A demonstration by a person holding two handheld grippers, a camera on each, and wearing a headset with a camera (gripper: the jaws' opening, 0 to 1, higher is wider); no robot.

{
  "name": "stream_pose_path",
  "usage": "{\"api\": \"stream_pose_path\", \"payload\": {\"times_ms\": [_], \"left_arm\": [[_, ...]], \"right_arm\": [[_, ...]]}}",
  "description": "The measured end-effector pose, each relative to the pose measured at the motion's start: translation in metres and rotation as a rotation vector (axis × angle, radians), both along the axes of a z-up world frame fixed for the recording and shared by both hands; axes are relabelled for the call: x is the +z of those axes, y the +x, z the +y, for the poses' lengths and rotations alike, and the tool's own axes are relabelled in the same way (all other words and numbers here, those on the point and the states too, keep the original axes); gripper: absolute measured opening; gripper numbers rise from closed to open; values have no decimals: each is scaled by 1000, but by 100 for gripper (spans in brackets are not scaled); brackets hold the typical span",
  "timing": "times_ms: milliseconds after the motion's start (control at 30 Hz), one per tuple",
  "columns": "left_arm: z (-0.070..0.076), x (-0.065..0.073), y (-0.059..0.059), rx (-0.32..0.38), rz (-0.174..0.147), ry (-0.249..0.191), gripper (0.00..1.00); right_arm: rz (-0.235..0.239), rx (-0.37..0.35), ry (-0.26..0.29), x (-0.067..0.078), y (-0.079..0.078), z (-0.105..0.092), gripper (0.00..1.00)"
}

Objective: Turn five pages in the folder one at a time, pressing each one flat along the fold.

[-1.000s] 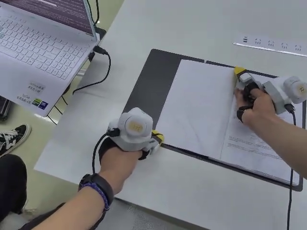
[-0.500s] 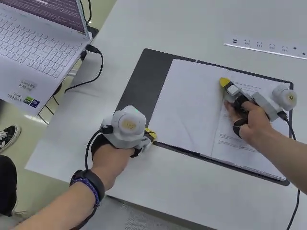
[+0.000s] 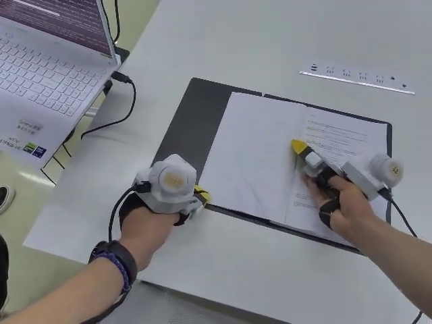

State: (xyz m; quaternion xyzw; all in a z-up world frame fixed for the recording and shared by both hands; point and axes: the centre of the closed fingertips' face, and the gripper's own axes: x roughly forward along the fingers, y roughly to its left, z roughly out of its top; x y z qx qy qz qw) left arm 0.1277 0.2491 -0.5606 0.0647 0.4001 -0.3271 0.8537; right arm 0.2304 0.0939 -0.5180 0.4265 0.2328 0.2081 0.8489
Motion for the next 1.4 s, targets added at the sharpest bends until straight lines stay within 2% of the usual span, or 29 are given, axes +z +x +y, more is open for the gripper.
{"api": "stream_pose_path", "payload": {"times_ms": [167, 333, 667, 767, 933, 1133, 1233, 1400], "left_arm": [[0, 0, 0, 0, 3, 1, 0], [0, 0, 0, -4, 9, -1, 0], [0, 0, 0, -5, 7, -1, 0], [0, 1, 0, 4, 12, -4, 0], [0, 0, 0, -9, 7, 6, 0], [-1, 1, -1, -13, 8, 4, 0], [-1, 1, -2, -9, 10, 5, 0], [0, 0, -2, -12, 14, 2, 0]], "right_arm": [[3, 3, 8, -1, -11, 0, 0], [7, 56, -9, -5, -22, 3, 0], [23, 63, -6, -11, -29, 0, 0], [35, 61, 9, -12, -33, 0, 0], [41, 82, -1, -12, -45, 3, 0], [45, 98, -8, -17, -55, 3, 0], [52, 100, -2, -21, -54, 1, 0], [59, 115, 12, -24, -66, 2, 0]]}}
